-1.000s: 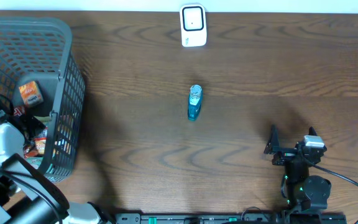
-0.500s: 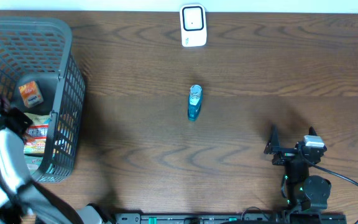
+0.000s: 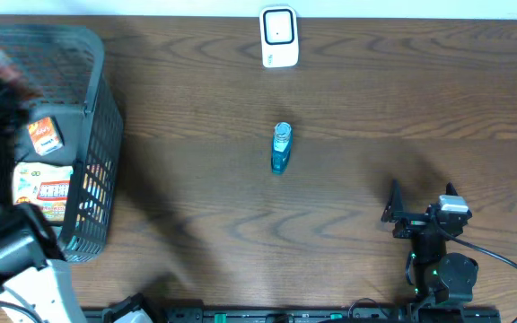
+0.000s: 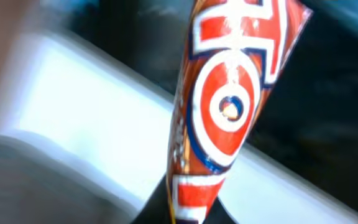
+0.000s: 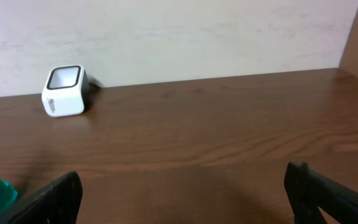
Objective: Scan the item barcode
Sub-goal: 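Lift the red TOP bar and place it beside the bottle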
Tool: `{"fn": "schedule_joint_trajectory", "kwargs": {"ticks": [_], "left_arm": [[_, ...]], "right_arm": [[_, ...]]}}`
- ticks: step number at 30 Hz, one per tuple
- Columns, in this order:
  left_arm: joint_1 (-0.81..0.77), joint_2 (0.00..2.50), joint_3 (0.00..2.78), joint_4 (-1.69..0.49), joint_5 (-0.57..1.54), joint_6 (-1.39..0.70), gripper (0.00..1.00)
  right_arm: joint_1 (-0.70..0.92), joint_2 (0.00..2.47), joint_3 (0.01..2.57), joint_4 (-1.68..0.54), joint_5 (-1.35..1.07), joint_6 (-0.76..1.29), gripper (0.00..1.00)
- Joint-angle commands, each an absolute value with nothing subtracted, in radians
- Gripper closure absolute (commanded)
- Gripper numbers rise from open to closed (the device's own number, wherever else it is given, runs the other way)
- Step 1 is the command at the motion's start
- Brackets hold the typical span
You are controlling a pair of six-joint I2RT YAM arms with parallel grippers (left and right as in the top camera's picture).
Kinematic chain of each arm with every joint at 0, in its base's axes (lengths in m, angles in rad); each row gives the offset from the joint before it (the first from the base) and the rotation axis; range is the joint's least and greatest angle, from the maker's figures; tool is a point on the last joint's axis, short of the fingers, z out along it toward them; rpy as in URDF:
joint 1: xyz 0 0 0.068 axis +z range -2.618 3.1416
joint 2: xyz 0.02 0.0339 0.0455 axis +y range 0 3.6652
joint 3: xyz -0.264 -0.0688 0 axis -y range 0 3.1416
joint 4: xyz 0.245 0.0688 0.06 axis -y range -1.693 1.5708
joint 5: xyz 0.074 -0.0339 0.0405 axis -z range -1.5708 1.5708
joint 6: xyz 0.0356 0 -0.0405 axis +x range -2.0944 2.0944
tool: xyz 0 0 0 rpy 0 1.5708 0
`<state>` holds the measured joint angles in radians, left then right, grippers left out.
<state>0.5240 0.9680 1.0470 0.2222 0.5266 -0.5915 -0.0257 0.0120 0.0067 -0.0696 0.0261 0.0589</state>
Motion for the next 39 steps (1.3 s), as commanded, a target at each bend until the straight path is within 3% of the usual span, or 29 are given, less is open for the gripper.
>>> {"fn": "schedule_joint_trajectory", "kwargs": {"ticks": [1,9,17,21,27,32,39], "left_arm": [[0.332,0.973,1.060,0.284,0.793,-0.709,0.93],[-0.215,1.118,1.060,0.282,0.773,-0.439,0.93],[-0.565,1.407,1.060,0.282,0.585,-0.434,0.93],[-0.685,1.501,1.060,0.249,0.449,-0.435,0.92],[-0.830,1.620,1.060,0.063,0.013,-0.572,0.92],[-0.877,1.743,1.060,0.027,-0.143,-0.583,0.93],[-0.876,1.839,1.060,0.038,-0.177,-0.581,0.92]], "right_arm": [[-0.033,0.007,0.006,-0.072,0.031,0.047,0.01],[-0.034,0.007,0.006,-0.072,0.031,0.047,0.01],[-0.034,0.007,0.006,-0.072,0.031,0.047,0.01],[-0.033,0.007,0.006,-0.072,0.031,0.047,0.01],[-0.034,0.007,0.006,-0.072,0.031,0.047,0.01],[-0.034,0.007,0.006,-0.072,0.031,0.047,0.01],[-0.034,0.007,0.006,-0.072,0.031,0.047,0.01]]}}
